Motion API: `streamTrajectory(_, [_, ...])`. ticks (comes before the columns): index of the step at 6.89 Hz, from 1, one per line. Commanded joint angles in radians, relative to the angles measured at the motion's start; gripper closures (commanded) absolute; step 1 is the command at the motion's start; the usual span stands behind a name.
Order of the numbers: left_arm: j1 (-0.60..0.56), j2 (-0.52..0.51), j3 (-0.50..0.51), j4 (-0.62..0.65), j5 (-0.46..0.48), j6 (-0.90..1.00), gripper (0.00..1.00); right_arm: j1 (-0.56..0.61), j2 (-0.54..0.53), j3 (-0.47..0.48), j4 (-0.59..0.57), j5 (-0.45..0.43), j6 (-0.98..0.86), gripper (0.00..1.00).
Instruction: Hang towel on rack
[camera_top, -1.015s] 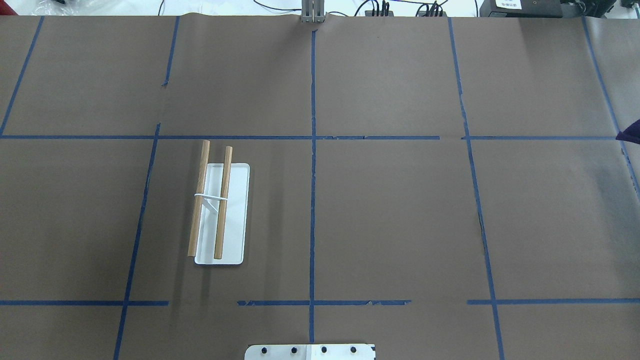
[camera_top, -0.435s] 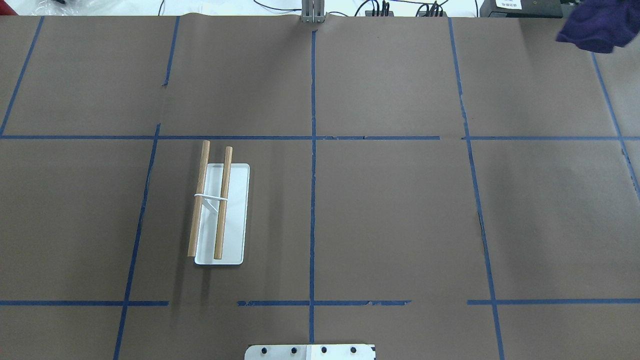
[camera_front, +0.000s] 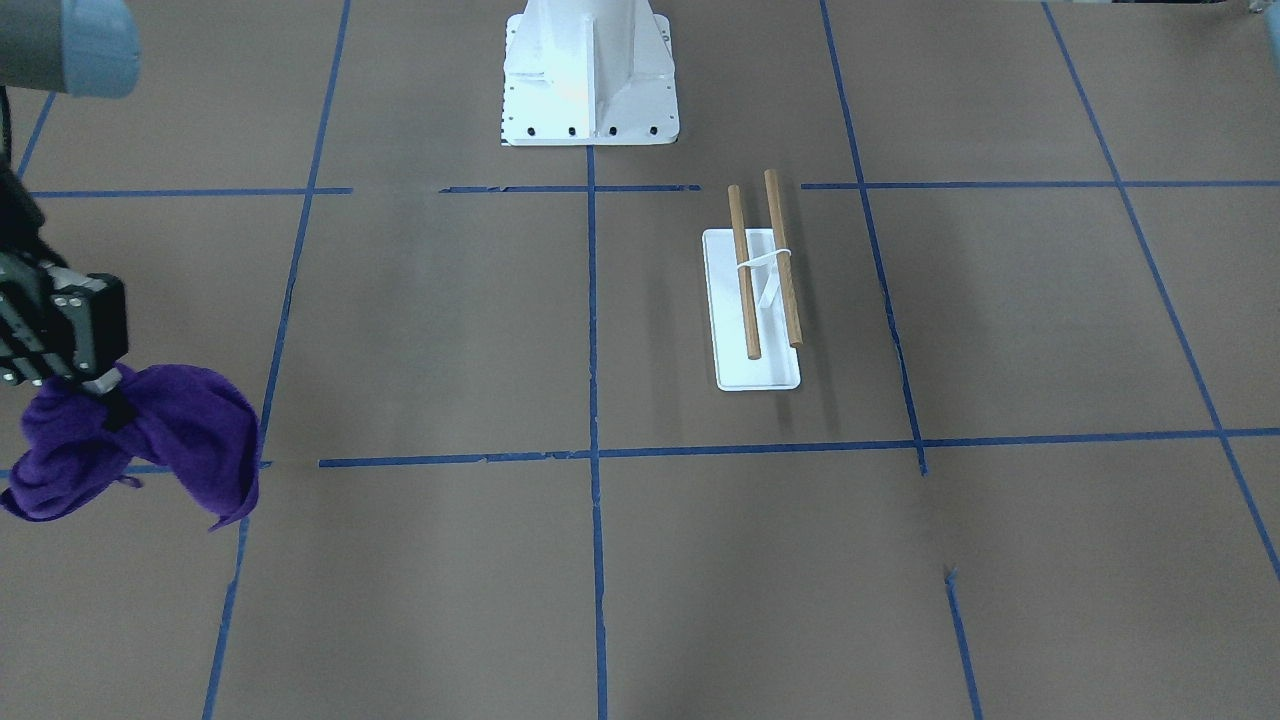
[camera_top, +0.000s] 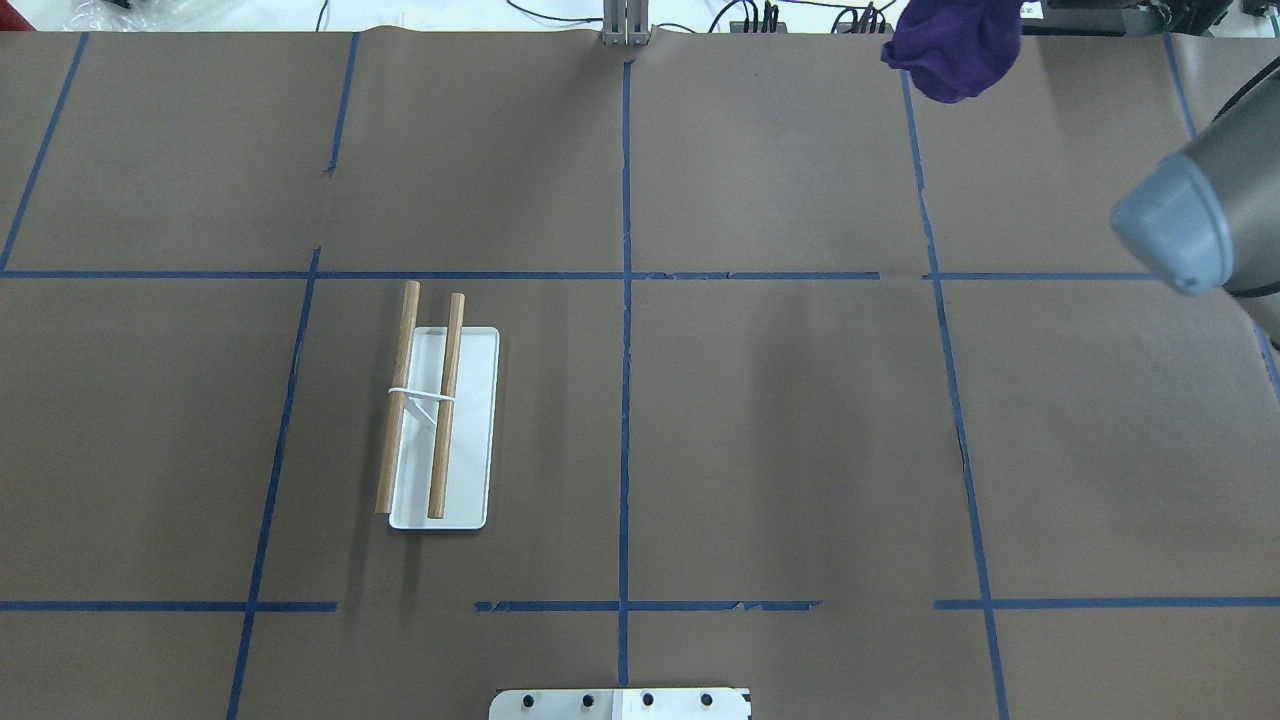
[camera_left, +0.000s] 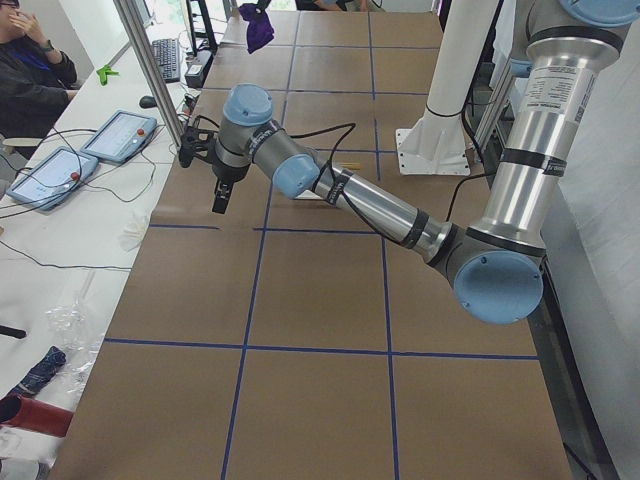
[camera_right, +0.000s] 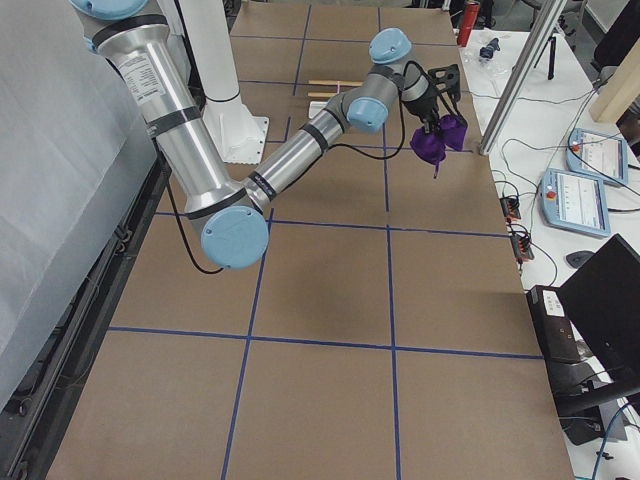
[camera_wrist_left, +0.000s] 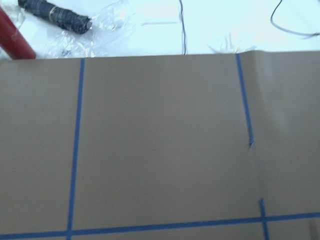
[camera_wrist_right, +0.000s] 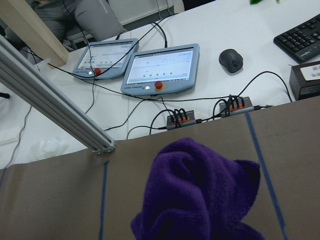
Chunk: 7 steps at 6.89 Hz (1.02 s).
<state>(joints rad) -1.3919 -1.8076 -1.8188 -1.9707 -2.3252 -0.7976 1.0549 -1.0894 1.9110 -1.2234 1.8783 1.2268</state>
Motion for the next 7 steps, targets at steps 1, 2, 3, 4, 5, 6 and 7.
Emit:
streamTrajectory(1, [0.134,-0.054,0.039,-0.303,0.004,-0.442,0.00,-0.213,0.034,0.049,0.159,-0.280,0.289,1.00])
streamTrajectory(2, [0.181,-0.102,0.082,-0.403,0.004,-0.612,0.00,-0.281,0.034,0.062,0.221,-0.357,0.365,1.00])
streamTrajectory(3, [0.247,-0.152,0.093,-0.433,0.006,-0.743,0.00,-0.343,0.035,0.092,0.244,-0.375,0.388,1.00])
streamTrajectory(4, [0.299,-0.204,0.095,-0.436,0.006,-0.846,0.00,-0.436,0.036,0.098,0.321,-0.475,0.425,1.00])
streamTrajectory(5, [0.307,-0.249,0.107,-0.436,0.006,-0.964,0.00,-0.551,0.036,0.094,0.399,-0.630,0.424,1.00])
streamTrajectory(6, [0.323,-0.277,0.108,-0.454,0.006,-1.042,0.00,-0.581,0.036,0.097,0.409,-0.654,0.416,1.00])
streamTrajectory(7, [0.332,-0.289,0.140,-0.486,0.004,-1.052,0.00,-0.592,0.034,0.100,0.450,-0.630,0.402,1.00])
